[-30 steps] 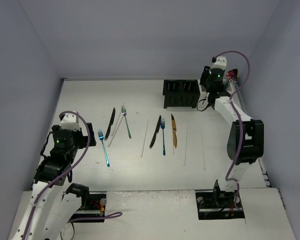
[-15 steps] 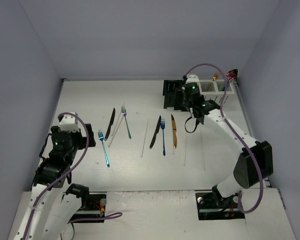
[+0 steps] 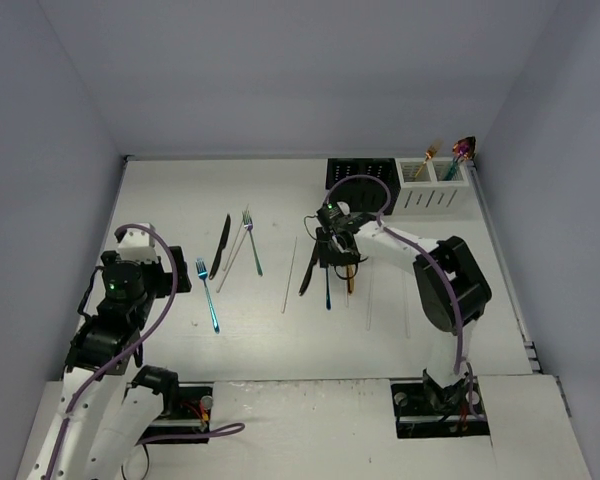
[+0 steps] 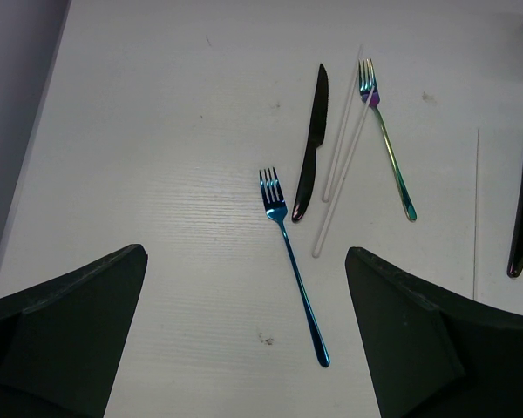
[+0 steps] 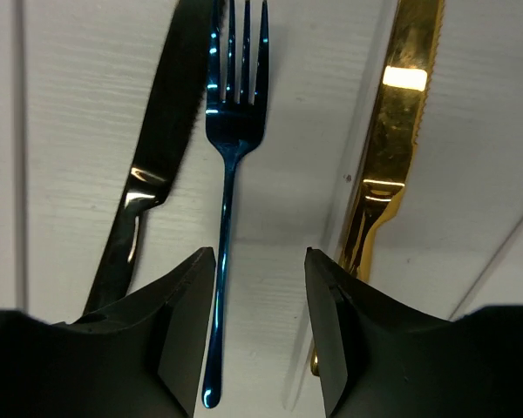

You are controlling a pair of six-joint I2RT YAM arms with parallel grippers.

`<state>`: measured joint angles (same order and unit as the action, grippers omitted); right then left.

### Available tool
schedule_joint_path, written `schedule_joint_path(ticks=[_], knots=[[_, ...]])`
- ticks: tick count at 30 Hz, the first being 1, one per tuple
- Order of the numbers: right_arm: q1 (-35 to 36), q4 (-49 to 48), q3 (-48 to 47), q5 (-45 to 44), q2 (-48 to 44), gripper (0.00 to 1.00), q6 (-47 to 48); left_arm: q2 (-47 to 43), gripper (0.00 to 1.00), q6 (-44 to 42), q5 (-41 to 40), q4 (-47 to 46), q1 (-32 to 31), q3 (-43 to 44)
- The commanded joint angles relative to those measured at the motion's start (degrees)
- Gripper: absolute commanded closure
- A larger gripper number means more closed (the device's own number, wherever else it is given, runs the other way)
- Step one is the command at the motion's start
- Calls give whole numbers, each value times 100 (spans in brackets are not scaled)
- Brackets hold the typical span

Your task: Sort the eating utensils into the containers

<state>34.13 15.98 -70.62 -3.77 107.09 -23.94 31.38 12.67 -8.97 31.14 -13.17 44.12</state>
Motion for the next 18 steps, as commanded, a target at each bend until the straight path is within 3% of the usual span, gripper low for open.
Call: schedule_joint_path(ticks=[1,7,12,15,18], knots=[[24,98,-342,69,202,59,-247,45,3,44,27,-197,-1,89],[50,107,-461,-2,430,61,-278,44,3,43,1,-196,-1,97],[61,114,-391,-28,627,71,-359,53,3,45,1,-196,-8,97],[59,125,-334,-86,659,80,-368,53,3,43,1,-202,-2,97],[50,133,-347,-226,639,98,-323,53,3,35,-8,-196,-1,97]])
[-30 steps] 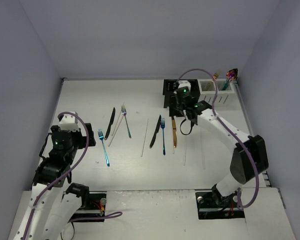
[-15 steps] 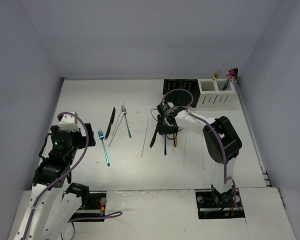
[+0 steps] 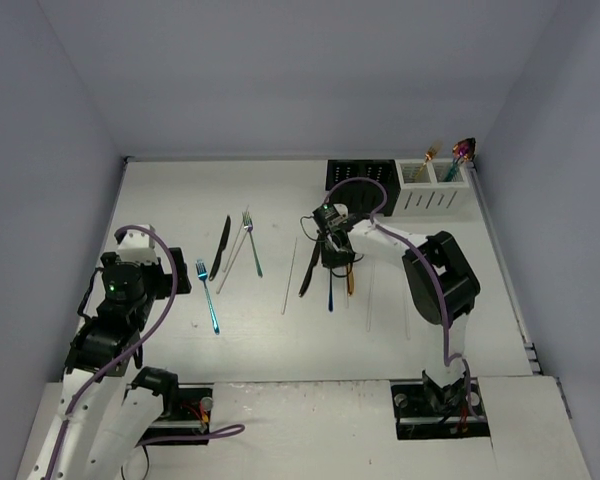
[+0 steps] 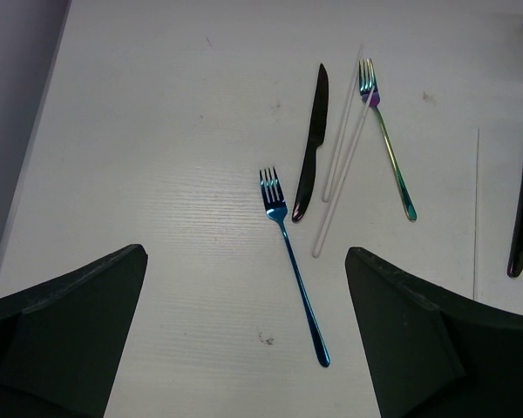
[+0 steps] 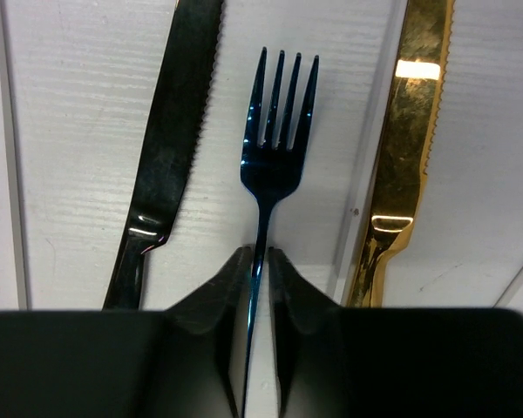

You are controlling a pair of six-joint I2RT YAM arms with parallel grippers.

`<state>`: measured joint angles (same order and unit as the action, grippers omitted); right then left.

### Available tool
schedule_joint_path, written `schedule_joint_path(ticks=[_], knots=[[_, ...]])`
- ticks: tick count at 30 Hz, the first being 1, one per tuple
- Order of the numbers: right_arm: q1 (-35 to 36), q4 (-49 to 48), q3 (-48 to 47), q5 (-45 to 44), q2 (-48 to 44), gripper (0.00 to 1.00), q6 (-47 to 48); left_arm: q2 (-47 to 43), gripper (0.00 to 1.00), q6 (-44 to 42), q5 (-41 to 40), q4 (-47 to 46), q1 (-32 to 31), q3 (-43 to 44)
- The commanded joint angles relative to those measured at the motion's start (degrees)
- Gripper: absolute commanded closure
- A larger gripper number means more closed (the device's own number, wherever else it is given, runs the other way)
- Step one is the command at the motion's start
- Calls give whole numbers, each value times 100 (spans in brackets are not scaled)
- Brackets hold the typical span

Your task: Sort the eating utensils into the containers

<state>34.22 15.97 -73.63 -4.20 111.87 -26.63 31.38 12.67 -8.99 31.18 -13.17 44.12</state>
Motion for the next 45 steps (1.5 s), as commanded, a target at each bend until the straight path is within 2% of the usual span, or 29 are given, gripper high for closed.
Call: schedule_joint_path(ticks=[1,8,13,17,20,23,28,37,45], knots=[[41,135,-71,-195,135,100,-45,53,3,34,-14,-200,-1,97],[5,135,-838,-214,-520,100,412,79,2,34,-32,-200,-1,103],[-416,74,-1973,-865,-1227,100,1109,85,3,43,-88,-209,-1,106],[-1180,-696,-2328,-1206,-1539,100,1736,123,3,34,-123,-216,6,106],[-1993,-1995,-2161,-990,-1695,100,1969,144,3,34,-144,-212,2,106],[-2557,-2996,-2097,-591,-1545,100,2119,187,2,41,-157,-211,9,106],[-2947,-4581,-2086,-403,-994,100,2463,284,3,25,-196,-209,28,123],[-3203,-5308,-2524,-363,171,100,2567,538,3,52,-199,-234,61,150],[-3228,-5694,-1841,-350,330,100,2589,686,2,69,-139,-253,113,181]])
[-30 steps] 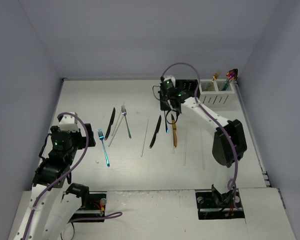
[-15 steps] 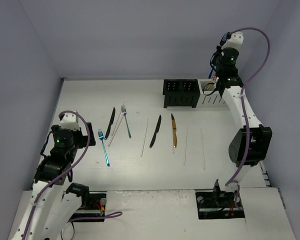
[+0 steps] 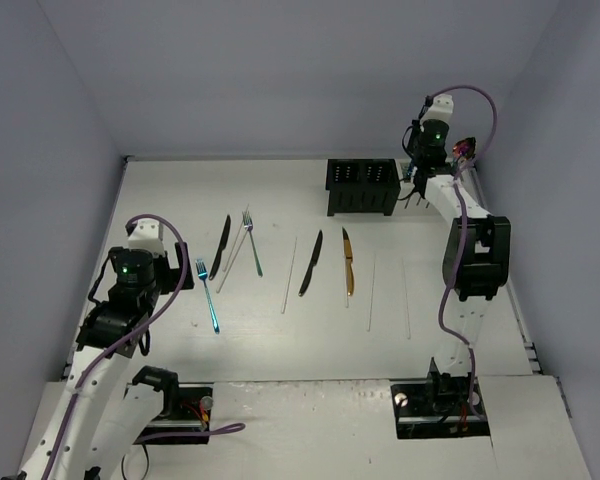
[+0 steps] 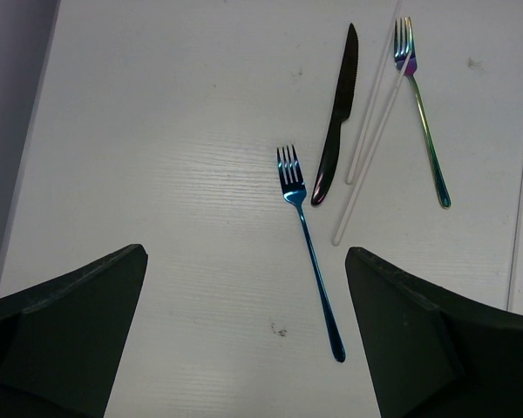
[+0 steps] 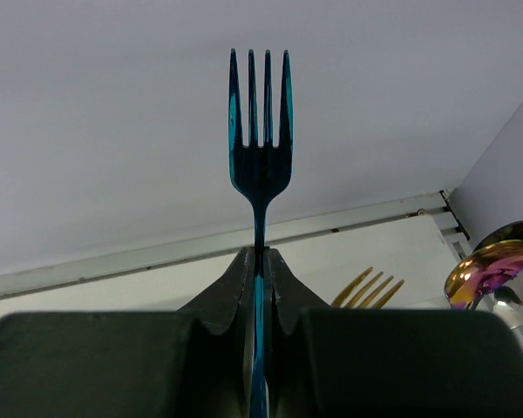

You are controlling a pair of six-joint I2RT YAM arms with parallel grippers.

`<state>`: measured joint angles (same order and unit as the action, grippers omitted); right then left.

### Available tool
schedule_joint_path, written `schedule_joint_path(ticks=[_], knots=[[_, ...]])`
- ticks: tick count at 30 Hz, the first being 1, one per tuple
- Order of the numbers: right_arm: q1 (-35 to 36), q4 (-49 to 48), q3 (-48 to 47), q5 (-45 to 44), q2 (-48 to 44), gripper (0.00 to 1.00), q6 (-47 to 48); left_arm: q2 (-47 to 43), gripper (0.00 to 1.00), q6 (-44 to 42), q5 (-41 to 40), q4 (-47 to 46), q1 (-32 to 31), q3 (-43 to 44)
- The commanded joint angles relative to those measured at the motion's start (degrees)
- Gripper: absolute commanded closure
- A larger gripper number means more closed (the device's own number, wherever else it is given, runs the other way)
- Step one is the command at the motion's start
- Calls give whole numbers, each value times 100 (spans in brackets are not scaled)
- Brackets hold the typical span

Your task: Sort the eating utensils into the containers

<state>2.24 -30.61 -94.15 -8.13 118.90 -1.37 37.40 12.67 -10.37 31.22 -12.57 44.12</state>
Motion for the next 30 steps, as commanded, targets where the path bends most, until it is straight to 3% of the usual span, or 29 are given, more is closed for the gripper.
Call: schedule_joint_path(ticks=[1,5,10,12,15,21,25,27,30], knots=[[-30,-1044,344,62,-399,100,63,89,3,72,9,-260,56,185],[-17,-1042,789,231,-615,95,-49,99,3,86,45,-257,63,184],[88,-724,1175,248,-1027,60,-57,52,3,78,53,-233,82,191],[140,-409,1181,256,-1324,52,-57,10,3,87,80,-239,106,184],[255,134,1132,171,-1685,47,-48,-50,3,104,99,-232,97,167],[941,1700,1080,4,-2751,45,-230,-6,3,278,123,-152,97,167],[1209,2097,1782,188,-3468,45,-810,327,6,767,236,162,96,292],[1264,2167,2464,250,-4027,44,-1235,877,12,1180,333,546,91,421],[1271,2186,3066,466,-4564,44,-1579,1466,12,1502,365,653,97,444]])
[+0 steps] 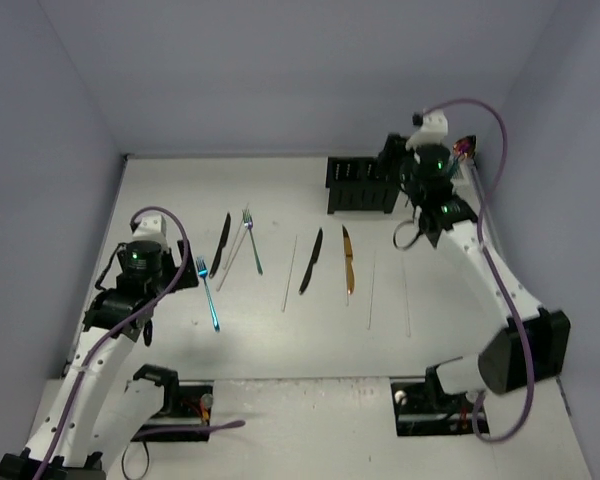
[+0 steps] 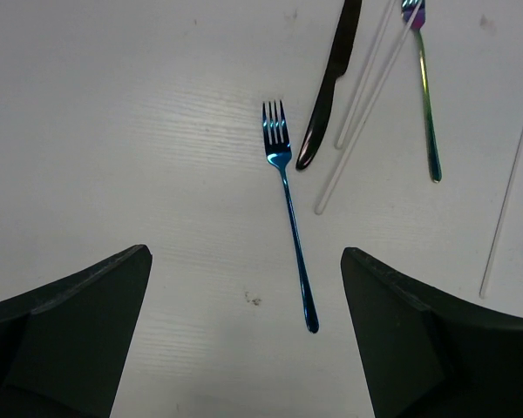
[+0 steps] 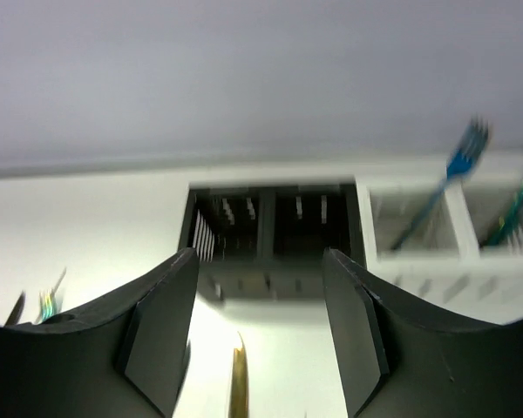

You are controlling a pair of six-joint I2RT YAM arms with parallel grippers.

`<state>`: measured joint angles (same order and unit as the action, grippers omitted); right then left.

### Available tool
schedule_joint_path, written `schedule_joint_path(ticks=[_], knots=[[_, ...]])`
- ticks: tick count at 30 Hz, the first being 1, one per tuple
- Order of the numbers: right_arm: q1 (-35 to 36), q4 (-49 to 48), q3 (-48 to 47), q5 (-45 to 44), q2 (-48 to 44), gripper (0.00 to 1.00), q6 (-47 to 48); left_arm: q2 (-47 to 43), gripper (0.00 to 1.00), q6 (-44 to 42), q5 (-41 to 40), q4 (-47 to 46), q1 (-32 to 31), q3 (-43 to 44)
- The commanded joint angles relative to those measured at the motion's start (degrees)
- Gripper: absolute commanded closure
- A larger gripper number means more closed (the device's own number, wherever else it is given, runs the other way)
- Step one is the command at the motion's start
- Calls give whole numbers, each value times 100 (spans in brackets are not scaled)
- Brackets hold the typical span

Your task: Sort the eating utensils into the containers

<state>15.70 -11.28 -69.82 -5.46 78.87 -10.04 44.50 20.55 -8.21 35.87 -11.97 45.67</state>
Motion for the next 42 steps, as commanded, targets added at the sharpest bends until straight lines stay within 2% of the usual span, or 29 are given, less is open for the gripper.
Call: schedule_joint_path(ticks=[1,7,13,19,26,30,37,40,42], knots=[[-77,271,718,308,-669,43,-718,899,12,829,217,180,37,296],[-75,590,1200,705,-1088,42,-727,2142,25,1302,340,82,28,337],[-75,582,1702,982,-1293,42,-867,2989,48,1478,462,-97,19,486],[-75,583,1912,997,-1386,41,-826,3478,56,1579,405,-290,-26,595],[-75,574,1995,1003,-1340,40,-876,4105,58,1645,171,-436,-253,768],[-75,574,2070,1011,-1367,39,-894,4423,64,1707,126,-531,-254,794],[-77,567,2132,1003,-1437,39,-877,4755,86,1722,22,-618,-254,803],[-81,574,2148,1013,-1452,39,-883,4760,100,1656,-6,-584,-248,810],[-83,574,2141,1099,-1494,39,-894,4655,100,1630,-62,-492,-246,813]])
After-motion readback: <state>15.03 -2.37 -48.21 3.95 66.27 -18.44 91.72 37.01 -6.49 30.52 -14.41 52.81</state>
